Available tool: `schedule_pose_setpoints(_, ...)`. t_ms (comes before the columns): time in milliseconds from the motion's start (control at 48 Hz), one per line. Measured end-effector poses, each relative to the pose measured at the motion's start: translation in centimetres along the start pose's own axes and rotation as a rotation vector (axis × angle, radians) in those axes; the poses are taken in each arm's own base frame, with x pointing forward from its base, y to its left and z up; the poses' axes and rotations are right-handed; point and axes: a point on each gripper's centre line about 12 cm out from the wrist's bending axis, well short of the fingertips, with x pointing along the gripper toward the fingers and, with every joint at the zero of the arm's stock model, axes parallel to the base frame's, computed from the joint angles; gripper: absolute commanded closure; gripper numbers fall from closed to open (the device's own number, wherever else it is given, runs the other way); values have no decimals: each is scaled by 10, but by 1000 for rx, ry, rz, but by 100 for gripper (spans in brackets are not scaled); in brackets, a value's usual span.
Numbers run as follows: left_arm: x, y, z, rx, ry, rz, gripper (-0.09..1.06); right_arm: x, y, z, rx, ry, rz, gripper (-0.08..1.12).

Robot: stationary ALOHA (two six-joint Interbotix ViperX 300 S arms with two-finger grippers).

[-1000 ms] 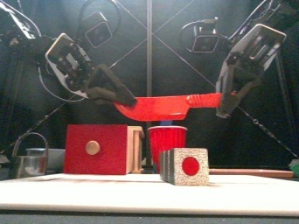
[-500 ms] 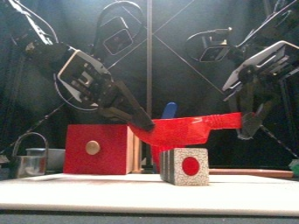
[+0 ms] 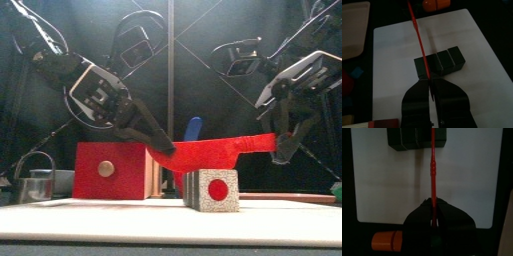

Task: Place sushi on board then cut the sushi with the knife then place the pieces on the plate
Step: Cut the sushi into 4 pieces

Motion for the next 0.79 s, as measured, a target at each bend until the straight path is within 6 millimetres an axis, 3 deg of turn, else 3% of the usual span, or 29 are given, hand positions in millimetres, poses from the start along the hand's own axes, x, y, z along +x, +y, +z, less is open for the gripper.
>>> schedule_pose_setpoints(458, -4, -1, 7, 3, -17, -1, 67, 2, 3, 3, -1, -1, 6, 70)
schedule_pose_setpoints(792, 0, -1, 0, 0, 4, -3, 67, 10, 1, 1, -5, 19, 0, 70)
